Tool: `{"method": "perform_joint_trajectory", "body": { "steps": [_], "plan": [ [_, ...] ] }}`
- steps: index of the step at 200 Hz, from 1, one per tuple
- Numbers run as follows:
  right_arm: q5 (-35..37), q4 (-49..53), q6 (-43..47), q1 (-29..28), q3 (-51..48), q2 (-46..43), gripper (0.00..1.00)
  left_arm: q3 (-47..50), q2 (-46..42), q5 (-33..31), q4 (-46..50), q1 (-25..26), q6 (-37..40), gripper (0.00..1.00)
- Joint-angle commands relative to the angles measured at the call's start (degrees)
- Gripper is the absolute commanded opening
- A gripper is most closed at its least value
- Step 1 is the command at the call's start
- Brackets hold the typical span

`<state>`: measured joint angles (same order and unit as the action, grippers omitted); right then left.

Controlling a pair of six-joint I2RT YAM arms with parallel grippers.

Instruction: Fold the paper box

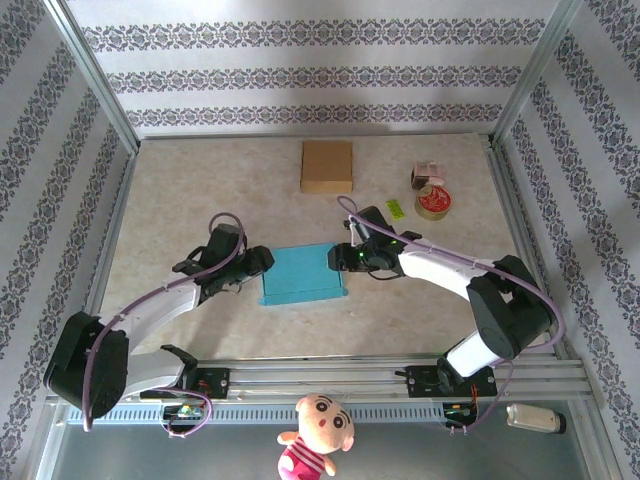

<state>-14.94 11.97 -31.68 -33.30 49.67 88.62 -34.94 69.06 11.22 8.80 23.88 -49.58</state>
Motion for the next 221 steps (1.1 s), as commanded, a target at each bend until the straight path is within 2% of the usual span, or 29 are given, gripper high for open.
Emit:
{"method": "perform_joint_trajectory", "body": {
  "steps": [1, 26, 36, 61, 84, 117, 143, 170, 200, 221],
  "plan": [
    [-1.30, -0.17, -0.74, 0.76, 0.27, 0.79, 0.46, -0.47, -0.38, -1.35, 2.16, -0.59, 1.12, 0.55],
    [-3.35, -1.79, -0.75, 0.62, -0.09, 4.66, 0.39, 1.24, 4.00, 2.29, -2.35, -0.68, -0.09, 0.53],
    [-2.93, -2.77, -0.92, 0.52, -0.76, 5.77, 0.35, 1.61, 6.85, 3.99, -3.58, -0.67, -0.55, 0.47],
    [-2.71, -5.34, -1.88, 0.94, -2.54, 7.16, 0.28, 2.69, 11.98, 7.46, -7.51, -0.65, -1.84, 0.26],
    [-3.42, -6.16, -2.63, 1.08, -2.98, 7.28, 0.23, 2.84, 12.44, 8.04, -9.81, -0.62, -2.80, 0.21],
    [-4.43, -8.45, -5.30, 1.04, -3.88, 7.73, 0.18, 1.54, 11.32, 7.26, -10.32, -0.55, -4.09, 0.26],
    [-5.67, -10.47, -7.01, 1.35, -3.17, 9.30, 0.17, 2.54, 12.26, 9.33, -17.19, -0.54, -8.19, 0.27],
    [-6.07, -11.51, -6.84, 3.62, -2.61, 10.50, 0.15, -0.40, 10.81, 7.16, -12.86, -0.60, -6.16, 0.27],
    [-11.42, -13.85, -3.76, 7.69, -3.23, 12.05, 0.14, -4.56, 3.64, -0.44, -2.88, -1.30, -1.18, 0.48],
    [-16.18, -15.49, -1.27, 10.64, -4.01, 12.95, 0.13, -5.91, -2.01, -4.84, 2.68, -3.42, 0.96, 0.57]
  ]
}}
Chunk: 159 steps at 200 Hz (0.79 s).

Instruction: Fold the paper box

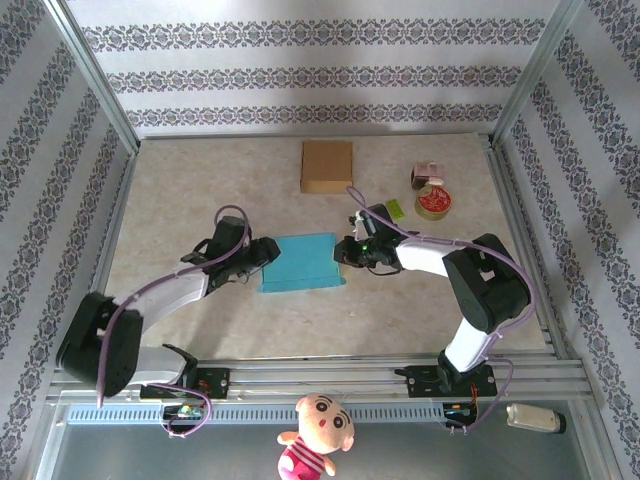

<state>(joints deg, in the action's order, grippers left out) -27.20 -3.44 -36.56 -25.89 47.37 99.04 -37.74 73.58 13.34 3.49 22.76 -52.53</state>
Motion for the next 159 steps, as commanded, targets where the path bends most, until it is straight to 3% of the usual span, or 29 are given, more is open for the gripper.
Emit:
{"method": "perform_joint_trajectory", "body": {
  "steps": [1, 19, 33, 53, 71, 84, 98, 135, 159],
  "plan": [
    [-4.05, -0.08, 3.69, 3.40, -1.69, 2.59, 0.13, -3.08, -6.75, -7.08, 8.18, -2.47, 4.01, 0.57],
    [-7.41, -0.47, 5.43, 5.54, -1.63, 3.49, 0.12, -3.12, -8.95, -7.35, 10.81, -5.62, 6.08, 0.61],
    [-9.89, -0.99, 6.08, 6.86, -1.41, 4.24, 0.12, -2.83, -8.29, -4.12, 11.33, -8.42, 7.23, 0.64],
    [-12.56, -1.97, 6.93, 8.24, -1.38, 5.14, 0.11, -1.82, -3.31, 7.79, 5.70, -11.31, 6.61, 0.68],
    [-13.22, -2.30, 7.03, 8.98, -1.41, 5.85, 0.11, -2.43, 4.75, 20.92, -5.17, -11.48, 3.41, 0.71],
    [-13.06, -3.10, 6.53, 9.54, -1.87, 6.09, 0.10, -2.86, 10.14, 25.78, -12.20, -11.39, -0.16, 0.72],
    [-13.32, -4.06, 6.02, 10.26, -2.41, 6.07, 0.10, -3.23, 13.40, 26.12, -15.78, -11.29, -1.40, 0.72],
    [-12.18, -3.83, 5.89, 11.82, -3.08, 5.48, 0.09, -5.95, 17.09, 23.31, -11.01, -10.48, 1.68, 0.73],
    [-12.39, -3.72, 5.95, 12.16, -3.08, 5.37, 0.09, -5.72, 18.79, 26.07, -15.18, -9.12, 0.27, 0.73]
  ]
}}
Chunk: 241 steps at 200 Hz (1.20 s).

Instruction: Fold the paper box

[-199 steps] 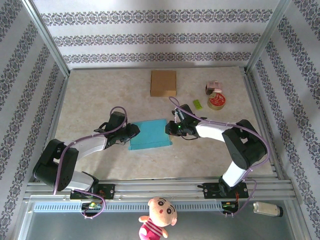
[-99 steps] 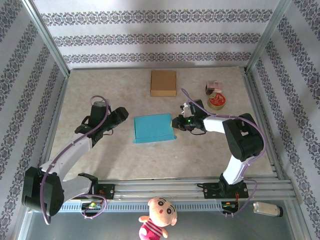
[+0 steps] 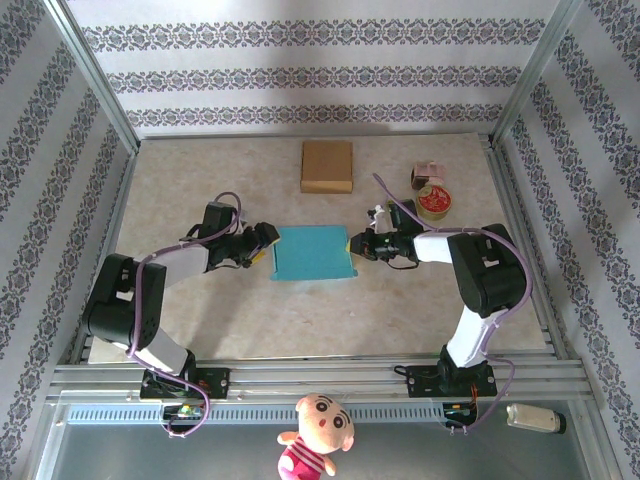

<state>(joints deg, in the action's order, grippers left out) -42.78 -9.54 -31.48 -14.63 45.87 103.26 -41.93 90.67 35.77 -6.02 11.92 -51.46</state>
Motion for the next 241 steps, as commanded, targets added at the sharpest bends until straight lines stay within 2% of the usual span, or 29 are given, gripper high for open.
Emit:
{"method": "perform_joint_trajectory", "body": {
  "steps": [1, 42, 70, 89, 115, 134, 164, 218, 241],
  "plan": [
    [3.17, 2.40, 0.85, 0.91, -1.57, 1.15, 0.09, -1.55, 1.83, 3.76, -5.80, 1.84, -0.86, 0.73],
    [4.32, 3.79, 0.83, 1.13, -0.83, 2.38, 0.09, 0.90, 4.07, 3.32, -11.64, 4.02, -4.80, 0.73],
    [6.16, 5.24, 1.39, 1.19, -0.81, 1.90, 0.08, 2.27, 4.42, 2.02, -13.39, 4.42, -4.73, 0.73],
    [7.51, 6.33, 2.30, 1.19, -0.78, 0.92, 0.08, 2.99, 3.21, -1.10, -11.24, 4.39, -3.56, 0.74],
    [8.74, 7.34, 2.74, 1.29, -0.83, 0.05, 0.08, 2.73, 0.58, -7.45, -3.58, 4.41, -1.76, 0.74],
    [9.53, 7.89, 2.66, 1.52, -0.70, 0.09, 0.08, 3.25, 0.20, -7.84, -3.50, 4.35, -2.54, 0.74],
    [9.45, 7.94, 2.42, 1.46, -0.76, 0.52, 0.08, 4.34, 4.12, -1.88, -13.85, 5.09, -7.31, 0.76],
    [9.07, 8.46, 2.54, 1.50, -0.58, 0.06, 0.08, 5.81, 14.51, 1.19, -39.06, 9.05, -19.46, 0.74],
    [9.55, 9.36, 2.88, 1.50, -0.27, -0.56, 0.08, 5.39, 15.13, 0.13, -40.24, 10.22, -20.22, 0.68]
  ]
}}
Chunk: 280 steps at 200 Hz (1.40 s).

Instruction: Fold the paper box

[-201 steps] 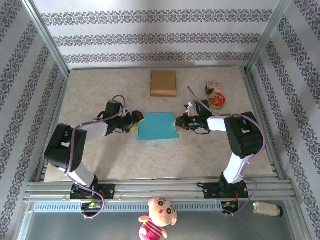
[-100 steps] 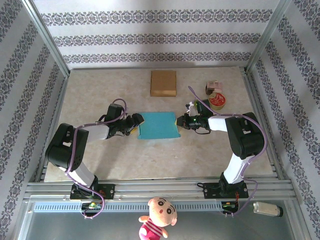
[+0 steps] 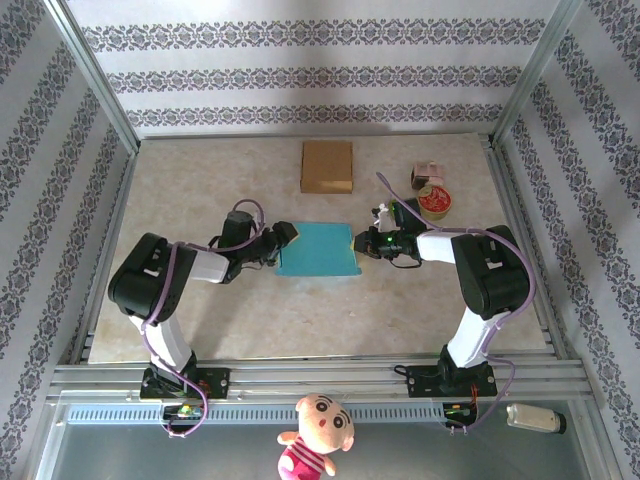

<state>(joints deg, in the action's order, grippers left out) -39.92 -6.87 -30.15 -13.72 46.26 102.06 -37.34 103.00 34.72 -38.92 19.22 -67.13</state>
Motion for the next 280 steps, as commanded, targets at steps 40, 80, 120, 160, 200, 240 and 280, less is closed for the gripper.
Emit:
{"method": "perform_joint_trajectory", "body": {
  "steps": [40, 80, 120, 160, 200, 240, 280],
  "plan": [
    [7.57, 7.08, 1.90, 0.62, -0.62, -0.28, 0.12, -0.89, -0.70, -1.17, 0.63, 3.58, -2.30, 0.43],
    [7.07, 7.17, 1.16, 0.47, -0.12, -2.97, 0.30, -3.21, -3.13, -2.85, 8.05, 3.60, 0.42, 0.29],
    [9.02, 10.99, 1.63, -0.88, 1.12, -11.38, 0.55, -6.14, -4.01, -3.76, 11.86, 3.56, 1.72, 0.25],
    [20.72, 12.57, 4.30, -4.23, 0.38, -26.05, 0.71, -8.33, -6.61, -4.97, 16.80, 3.60, 3.61, 0.25],
    [39.94, 3.09, 21.66, -17.96, -3.82, -38.01, 0.81, -9.73, -10.19, -7.06, 22.15, 3.54, 5.12, 0.25],
    [42.01, -5.90, 47.31, -30.24, -6.42, -35.73, 0.94, -11.19, -12.41, -9.15, 25.71, 3.41, 5.88, 0.25],
    [46.41, -20.19, 70.76, -39.59, -11.10, -26.69, 0.98, -12.66, -15.11, -10.81, 27.33, 3.38, 5.82, 0.25]
  ]
}}
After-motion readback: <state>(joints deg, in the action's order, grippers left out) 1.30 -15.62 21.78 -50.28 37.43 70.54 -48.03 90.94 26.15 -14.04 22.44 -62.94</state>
